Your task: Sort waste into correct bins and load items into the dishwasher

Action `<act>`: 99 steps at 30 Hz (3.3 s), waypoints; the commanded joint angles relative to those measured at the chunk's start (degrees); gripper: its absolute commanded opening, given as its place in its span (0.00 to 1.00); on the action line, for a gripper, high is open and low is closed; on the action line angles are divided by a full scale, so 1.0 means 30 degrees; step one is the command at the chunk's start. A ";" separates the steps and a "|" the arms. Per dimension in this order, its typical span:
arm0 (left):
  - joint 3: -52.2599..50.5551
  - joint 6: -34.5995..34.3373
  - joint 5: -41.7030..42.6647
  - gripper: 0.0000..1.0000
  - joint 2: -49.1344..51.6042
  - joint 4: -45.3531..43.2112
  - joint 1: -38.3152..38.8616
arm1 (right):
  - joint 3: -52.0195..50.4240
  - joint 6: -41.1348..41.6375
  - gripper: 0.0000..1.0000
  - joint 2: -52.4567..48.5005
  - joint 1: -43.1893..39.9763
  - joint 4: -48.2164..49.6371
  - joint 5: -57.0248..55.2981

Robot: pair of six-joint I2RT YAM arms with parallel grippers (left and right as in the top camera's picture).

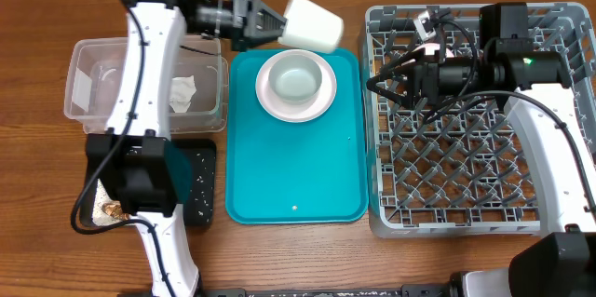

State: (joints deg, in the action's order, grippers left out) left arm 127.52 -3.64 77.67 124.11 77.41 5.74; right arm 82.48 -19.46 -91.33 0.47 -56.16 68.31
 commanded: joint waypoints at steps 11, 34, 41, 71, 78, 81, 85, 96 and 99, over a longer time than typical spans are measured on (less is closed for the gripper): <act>0.0277 0.1719 -0.0503 0.04 -0.0408 -0.0583 0.3774 | 0.0495 -0.2076 1.00 0.0328 0.0051 0.0262 0.5297; 0.0270 0.1727 -0.1872 0.04 -0.0408 -0.0328 0.4233 | 0.0495 -0.2106 0.62 0.0328 0.0051 0.2215 0.5260; 0.0270 0.1727 -0.3300 0.04 -0.0408 0.0437 0.4313 | 0.0495 -0.2106 0.52 0.0328 0.0051 0.2725 0.5187; 0.0277 0.1064 -0.5610 0.60 -0.0408 -0.0474 0.1326 | 0.0495 0.3220 0.47 0.0328 0.0051 0.1443 -0.6025; 0.0277 0.1071 -0.5661 0.91 -0.0408 -0.0175 0.0721 | 0.0495 0.8123 0.45 0.0328 0.0051 -0.1355 -1.4367; 0.0277 0.1071 -0.5982 1.00 -0.0408 -0.0175 0.0736 | 0.0495 0.9180 0.43 0.0328 0.0058 -0.2761 -1.5628; 0.0277 0.1071 -0.7147 1.00 -0.0408 -0.0182 0.0736 | 0.0495 0.9216 0.40 0.0328 0.0058 -0.4284 -1.6130; 0.0277 0.1078 -1.4848 1.00 -0.0408 -0.0182 0.0736 | -0.0124 1.0003 0.39 0.0328 0.0095 -0.4809 -1.7333; 0.0277 0.1078 -1.6531 1.00 -0.0408 -0.0182 0.0736 | -0.0568 1.0003 0.39 0.0313 0.0095 -0.4605 -1.7333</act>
State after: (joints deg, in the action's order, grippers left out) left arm 128.20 -0.67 36.80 123.37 76.75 7.51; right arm 81.97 9.82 -91.35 0.51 -70.48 17.15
